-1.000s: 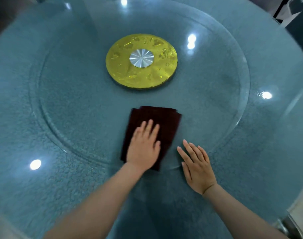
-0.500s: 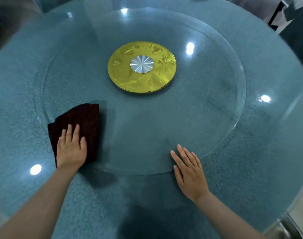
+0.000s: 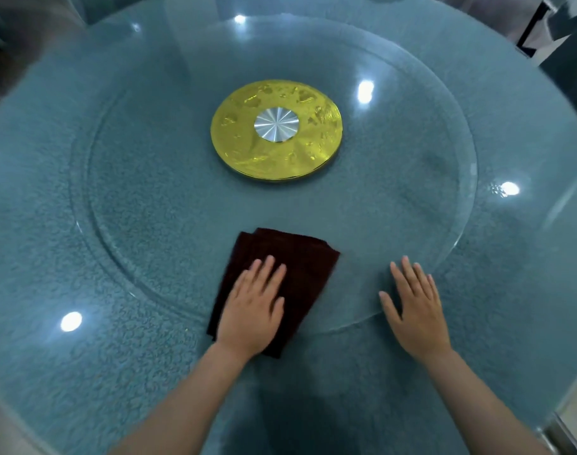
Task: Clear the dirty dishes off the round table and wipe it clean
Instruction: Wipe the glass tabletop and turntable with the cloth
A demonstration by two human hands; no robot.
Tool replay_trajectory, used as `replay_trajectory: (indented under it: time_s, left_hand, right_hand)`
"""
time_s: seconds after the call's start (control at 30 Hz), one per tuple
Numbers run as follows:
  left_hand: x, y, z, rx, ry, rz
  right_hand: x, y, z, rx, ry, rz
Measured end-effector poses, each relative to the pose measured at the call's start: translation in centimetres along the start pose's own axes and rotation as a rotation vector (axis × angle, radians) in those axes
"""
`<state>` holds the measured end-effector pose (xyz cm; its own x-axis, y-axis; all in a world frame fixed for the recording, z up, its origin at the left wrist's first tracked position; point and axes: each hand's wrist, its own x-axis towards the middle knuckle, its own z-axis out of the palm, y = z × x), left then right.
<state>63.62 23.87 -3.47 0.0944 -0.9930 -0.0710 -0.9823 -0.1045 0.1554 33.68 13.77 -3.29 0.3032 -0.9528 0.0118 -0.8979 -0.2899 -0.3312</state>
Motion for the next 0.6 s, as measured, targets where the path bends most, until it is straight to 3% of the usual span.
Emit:
replay_trajectory:
  time_s: [0.13, 0.23, 0.3, 0.47, 0.53, 0.6]
  left_hand:
    - [0.2, -8.9, -1.0, 0.006, 0.064, -0.377]
    - [0.5, -10.2, -1.7, -0.027, 0.056, -0.520]
    - [0.5, -6.9, -1.5, 0.009, 0.078, -0.441]
    - [-0.7, 6.0, 0.4, -0.013, -0.016, 0.069]
    - [-0.6, 7.1, 0.5, -0.003, -0.050, 0.180]
    - [-0.1, 4.9, 0.4, 0.003, -0.036, 0.182]
  right_hand:
    - [-1.6, -0.5, 1.3, 0.001, 0.019, -0.103]
    - [-2.8, -2.2, 2.4, 0.014, 0.051, -0.127]
    - [-3.5, -3.2, 3.0, 0.024, 0.053, -0.135]
    - [-4.5, -4.6, 3.9, -0.009, 0.040, -0.153]
    - [-4.5, -4.6, 3.8, -0.017, 0.040, -0.170]
    - [-4.2, -4.2, 3.3, -0.010, 0.048, -0.221]
